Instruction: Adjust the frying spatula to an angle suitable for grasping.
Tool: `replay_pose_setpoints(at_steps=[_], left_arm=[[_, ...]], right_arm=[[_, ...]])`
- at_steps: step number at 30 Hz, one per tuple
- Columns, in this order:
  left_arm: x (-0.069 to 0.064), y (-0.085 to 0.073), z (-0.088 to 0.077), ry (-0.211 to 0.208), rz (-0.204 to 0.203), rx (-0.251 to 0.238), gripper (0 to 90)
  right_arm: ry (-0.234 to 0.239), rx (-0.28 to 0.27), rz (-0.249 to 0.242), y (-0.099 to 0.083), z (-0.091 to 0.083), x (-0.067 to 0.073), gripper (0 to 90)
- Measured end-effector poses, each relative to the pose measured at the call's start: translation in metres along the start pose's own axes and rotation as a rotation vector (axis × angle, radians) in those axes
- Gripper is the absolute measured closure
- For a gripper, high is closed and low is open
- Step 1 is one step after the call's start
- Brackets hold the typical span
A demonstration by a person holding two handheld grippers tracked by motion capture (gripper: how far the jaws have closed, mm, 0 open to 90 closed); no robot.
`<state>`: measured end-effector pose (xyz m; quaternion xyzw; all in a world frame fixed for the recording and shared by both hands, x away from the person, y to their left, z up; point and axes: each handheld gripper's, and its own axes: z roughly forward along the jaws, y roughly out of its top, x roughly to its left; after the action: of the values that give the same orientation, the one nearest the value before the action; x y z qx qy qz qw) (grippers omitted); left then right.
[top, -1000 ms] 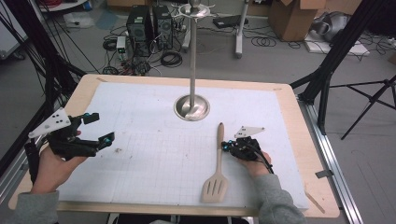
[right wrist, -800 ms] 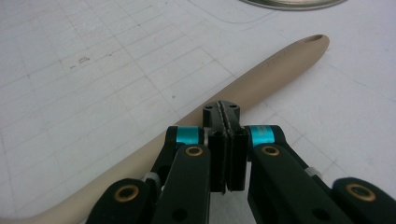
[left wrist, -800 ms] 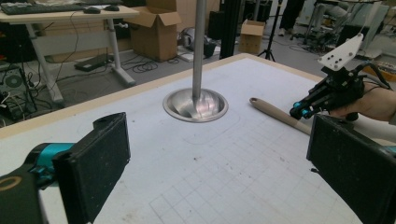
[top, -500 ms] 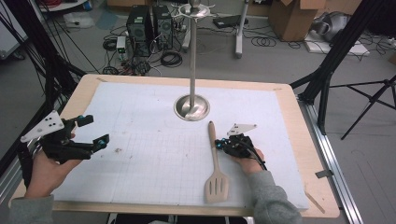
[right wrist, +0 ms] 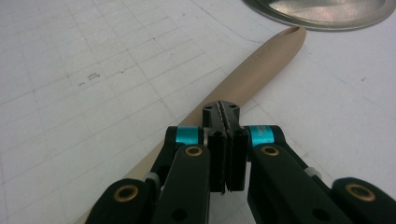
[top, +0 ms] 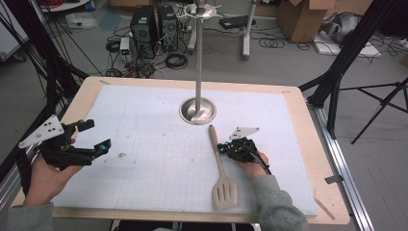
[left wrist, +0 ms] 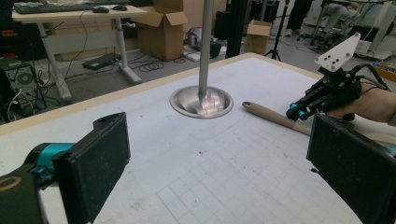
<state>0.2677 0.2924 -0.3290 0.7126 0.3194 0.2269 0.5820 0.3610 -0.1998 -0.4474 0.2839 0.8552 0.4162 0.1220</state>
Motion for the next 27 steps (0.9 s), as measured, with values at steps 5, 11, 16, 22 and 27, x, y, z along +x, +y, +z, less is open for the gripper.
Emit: replay_pose_setpoints(at_steps=[5, 11, 16, 22, 27], left_arm=[[0.001, 0.001, 0.005, -0.01, -0.003, -0.007, 6.6], [0.0, 0.003, 0.015, -0.035, 0.006, 0.003, 6.6], [-0.002, 0.006, 0.024, -0.054, 0.011, 0.003, 6.6], [-0.001, 0.007, 0.032, -0.07, 0.012, 0.009, 6.6], [-0.001, 0.007, 0.036, -0.079, 0.009, 0.006, 6.6]], right_arm=[[0.022, -0.014, -0.025, 0.004, -0.007, 0.007, 90.0], [0.081, -0.055, -0.061, 0.008, -0.017, 0.023, 89.8], [0.129, -0.004, -0.116, 0.005, -0.015, 0.038, 89.8], [0.16, 0.054, -0.154, 0.002, -0.011, 0.048, 89.8], [0.16, 0.093, -0.169, -0.003, -0.012, 0.05, 89.8]])
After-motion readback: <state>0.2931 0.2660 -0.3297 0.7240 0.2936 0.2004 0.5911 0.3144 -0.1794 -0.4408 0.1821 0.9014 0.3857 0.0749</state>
